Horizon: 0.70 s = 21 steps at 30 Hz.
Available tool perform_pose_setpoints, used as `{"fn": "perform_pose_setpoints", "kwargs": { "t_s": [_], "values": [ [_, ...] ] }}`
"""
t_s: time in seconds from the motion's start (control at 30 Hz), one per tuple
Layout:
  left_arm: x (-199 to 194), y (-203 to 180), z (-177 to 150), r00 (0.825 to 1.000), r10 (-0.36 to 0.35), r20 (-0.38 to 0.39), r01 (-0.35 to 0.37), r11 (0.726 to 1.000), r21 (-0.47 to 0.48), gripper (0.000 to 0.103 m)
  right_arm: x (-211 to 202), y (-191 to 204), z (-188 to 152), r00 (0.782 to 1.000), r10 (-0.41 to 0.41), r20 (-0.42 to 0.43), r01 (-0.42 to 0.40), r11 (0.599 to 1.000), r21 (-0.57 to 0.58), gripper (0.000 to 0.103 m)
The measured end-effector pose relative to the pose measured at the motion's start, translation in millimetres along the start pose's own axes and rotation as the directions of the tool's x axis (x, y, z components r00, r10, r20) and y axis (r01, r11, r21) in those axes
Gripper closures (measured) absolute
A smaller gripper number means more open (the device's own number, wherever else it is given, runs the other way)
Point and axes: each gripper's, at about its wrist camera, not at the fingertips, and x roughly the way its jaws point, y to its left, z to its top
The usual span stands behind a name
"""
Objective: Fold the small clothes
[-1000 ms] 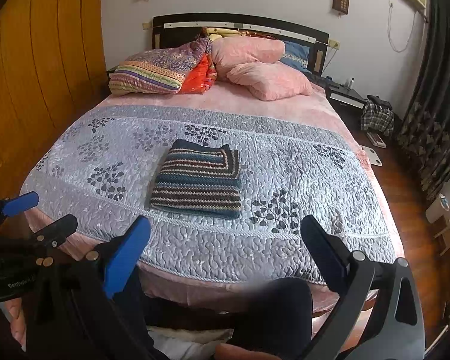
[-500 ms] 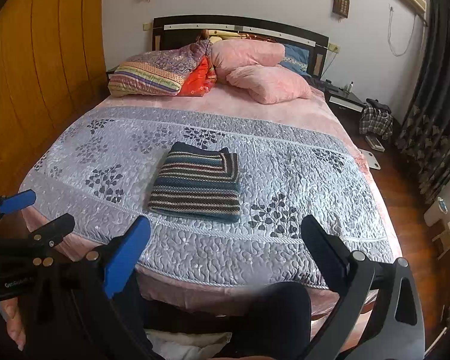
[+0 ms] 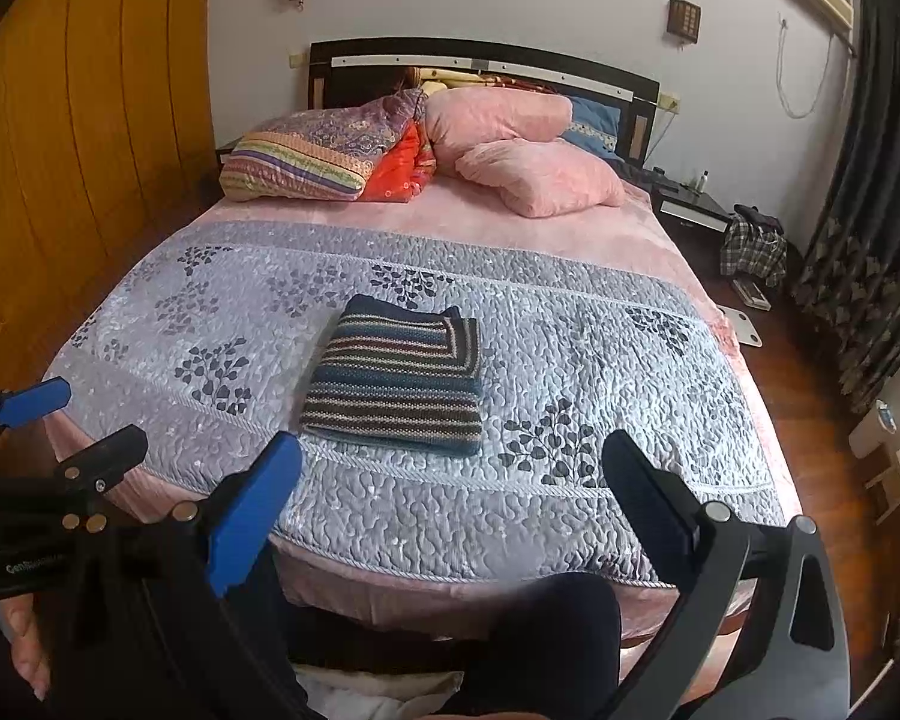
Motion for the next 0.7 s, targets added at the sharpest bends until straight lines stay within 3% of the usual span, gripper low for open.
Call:
{"fn": "perform_pose_setpoints", "kwargs": {
  "t_s": [0.7],
  "values": [
    [2.0,-3.0,-0.2,1.000,0.002,-0.015,-0.002,1.000,0.001,0.013,5.7,-0.2,-1.7,1.000,0.002,-0.012,-0.002,1.000,0.008,0.003]
  ]
}}
